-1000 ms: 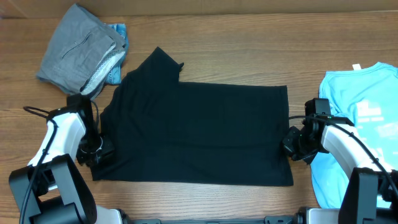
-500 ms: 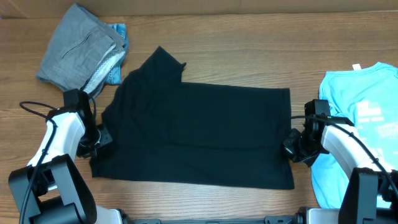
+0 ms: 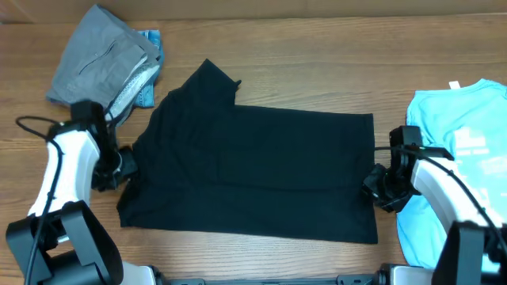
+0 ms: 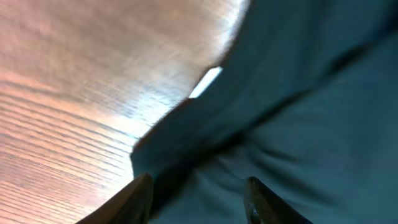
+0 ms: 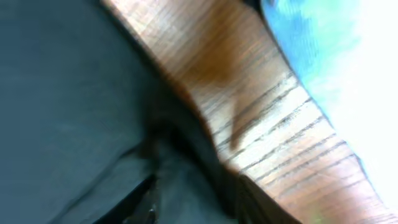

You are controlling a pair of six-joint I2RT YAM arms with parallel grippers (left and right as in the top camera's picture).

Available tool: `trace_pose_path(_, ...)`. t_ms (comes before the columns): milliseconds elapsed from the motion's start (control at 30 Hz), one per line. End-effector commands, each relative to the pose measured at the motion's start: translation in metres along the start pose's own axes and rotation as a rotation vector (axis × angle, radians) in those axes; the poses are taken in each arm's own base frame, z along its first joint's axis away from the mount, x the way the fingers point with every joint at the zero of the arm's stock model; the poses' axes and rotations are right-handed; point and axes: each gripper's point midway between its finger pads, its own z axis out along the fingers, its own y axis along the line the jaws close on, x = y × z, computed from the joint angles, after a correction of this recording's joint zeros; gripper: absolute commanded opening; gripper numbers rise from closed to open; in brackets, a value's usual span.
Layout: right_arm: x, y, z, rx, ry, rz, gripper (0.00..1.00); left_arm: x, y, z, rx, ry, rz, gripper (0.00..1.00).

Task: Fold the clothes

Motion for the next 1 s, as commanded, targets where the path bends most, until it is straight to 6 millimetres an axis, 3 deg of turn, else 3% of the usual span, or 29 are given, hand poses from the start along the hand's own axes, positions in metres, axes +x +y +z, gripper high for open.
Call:
trace_pose_path(0, -0.028, 0.027, -0.058, -0.127, -0.185, -0.028, 0.52, -0.029, -0.036, -0.048, 0.169, -0.106, 0.12, 0.5)
trace_pose_path(100, -0.037, 0.046, -0.107, -0.238, -0.306, -0.099, 0.67, -0.046, -0.072, -0.091, 0.278, -0.211, 0.243, 0.57)
trace_pose_path(200, -0.04, 0.075, -0.154, -0.381, -0.408, -0.253, 0.7, -0.068, -0.113, -0.13, 0.361, -0.369, 0.383, 0.63)
trace_pose_path(267, -0.041, 0.086, -0.178, -0.441, -0.453, -0.307, 0.72, -0.083, -0.134, -0.144, 0.359, -0.468, 0.444, 0.61)
trace_pose_path(333, -0.041, 0.095, -0.194, -0.485, -0.475, -0.336, 0.73, -0.097, -0.154, -0.145, 0.327, -0.54, 0.489, 0.61)
trace_pose_path(433, -0.041, 0.1, -0.198, -0.51, -0.481, -0.346, 0.73, -0.113, -0.183, -0.127, 0.296, -0.569, 0.538, 0.61)
trace_pose_path(700, -0.039, 0.098, -0.193, -0.498, -0.462, -0.342, 0.74, -0.156, -0.265, -0.038, 0.315, -0.524, 0.633, 0.61)
trace_pose_path(833, -0.038, 0.096, -0.19, -0.491, -0.451, -0.339, 0.74, -0.18, -0.286, -0.011, 0.306, -0.554, 0.642, 0.73)
trace_pose_path(967, -0.038, 0.092, -0.179, -0.464, -0.428, -0.329, 0.74, -0.197, -0.296, 0.01, 0.303, -0.597, 0.633, 0.76)
